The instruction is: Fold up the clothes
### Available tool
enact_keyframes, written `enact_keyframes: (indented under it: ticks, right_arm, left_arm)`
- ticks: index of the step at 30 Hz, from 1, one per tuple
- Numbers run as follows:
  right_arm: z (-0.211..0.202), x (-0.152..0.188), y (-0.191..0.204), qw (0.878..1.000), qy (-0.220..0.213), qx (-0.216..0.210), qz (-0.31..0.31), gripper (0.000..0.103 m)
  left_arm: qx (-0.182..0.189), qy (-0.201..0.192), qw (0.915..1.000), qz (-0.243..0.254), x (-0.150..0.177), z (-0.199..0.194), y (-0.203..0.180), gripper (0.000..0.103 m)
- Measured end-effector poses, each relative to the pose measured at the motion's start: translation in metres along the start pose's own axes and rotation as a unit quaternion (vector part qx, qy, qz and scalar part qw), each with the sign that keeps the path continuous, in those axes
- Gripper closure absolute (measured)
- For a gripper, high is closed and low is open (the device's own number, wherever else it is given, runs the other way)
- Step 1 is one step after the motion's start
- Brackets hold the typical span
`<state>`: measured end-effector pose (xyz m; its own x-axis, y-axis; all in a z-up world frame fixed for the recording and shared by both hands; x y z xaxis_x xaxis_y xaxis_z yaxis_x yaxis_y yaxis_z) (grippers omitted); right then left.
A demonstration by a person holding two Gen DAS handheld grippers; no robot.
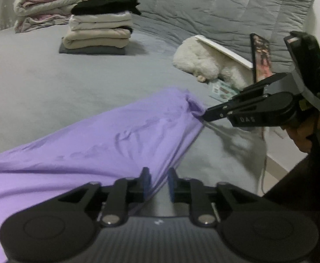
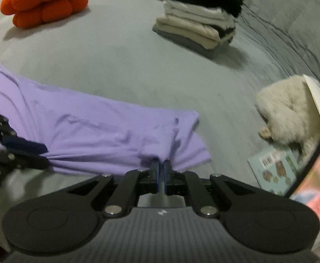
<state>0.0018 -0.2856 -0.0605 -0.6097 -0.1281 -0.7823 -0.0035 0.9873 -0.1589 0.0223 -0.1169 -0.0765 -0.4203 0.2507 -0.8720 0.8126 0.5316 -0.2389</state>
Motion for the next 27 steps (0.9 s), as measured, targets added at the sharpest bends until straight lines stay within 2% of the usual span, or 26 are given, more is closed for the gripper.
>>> enact_keyframes:
  ticks: [1, 4, 8, 14, 17, 18, 19, 20, 27]
  right_arm:
    - [-0.002, 0.001, -0.003, 1.000, 0.000, 0.004, 0.002, 0.096]
    - [-0.011, 0.000, -0.012, 1.000, -0.020, 0.005, 0.015, 0.091]
    - [-0.025, -0.003, -0.018, 0.997, -0.066, -0.018, 0.041, 0.090]
    - [-0.021, -0.008, -0.017, 0.995, -0.085, -0.031, 0.048, 0.090]
    - [-0.014, -0.013, -0.013, 0.994, -0.089, -0.047, 0.042, 0.089]
    - [-0.011, -0.015, -0.010, 0.994, -0.090, -0.053, 0.038, 0.083]
    - [-0.007, -0.016, -0.008, 0.994, -0.090, -0.060, 0.034, 0.071]
    - [-0.003, -0.017, -0.006, 0.993, -0.091, -0.066, 0.030, 0.067]
    - [0.021, -0.019, 0.005, 0.991, -0.079, -0.103, 0.023, 0.067]
  left_arm:
    - [0.005, -0.001, 1.0000, -0.002, -0.001, -0.001, 0.000, 0.068]
    - [0.020, -0.005, 0.9997, -0.010, -0.003, -0.003, 0.001, 0.066]
    - [0.039, -0.011, 0.9990, -0.019, -0.006, -0.007, 0.003, 0.062]
    - [-0.021, -0.046, 0.9979, -0.040, -0.017, -0.011, 0.023, 0.061]
    - [-0.063, -0.037, 0.9972, -0.014, -0.020, -0.003, 0.029, 0.061]
    - [-0.077, -0.032, 0.9965, -0.002, -0.021, -0.001, 0.031, 0.062]
    - [-0.083, -0.026, 0.9962, 0.003, -0.021, 0.002, 0.033, 0.062]
    - [-0.089, -0.020, 0.9958, 0.008, -0.021, 0.005, 0.035, 0.062]
    - [-0.109, -0.006, 0.9937, 0.024, -0.022, 0.013, 0.047, 0.062]
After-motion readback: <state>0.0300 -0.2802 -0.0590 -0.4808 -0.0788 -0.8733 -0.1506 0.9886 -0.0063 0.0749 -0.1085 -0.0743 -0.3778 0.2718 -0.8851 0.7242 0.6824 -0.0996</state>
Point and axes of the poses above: each gripper's, at about its wrist camera, not at the fingertips, and z roughly the way its jaws point, y to its left, x to its underside, the point moved 1 cm from there along z, roughly the way its jaws point, and after that the axes turned 15 degrees about -y, right-handed, at the moved point
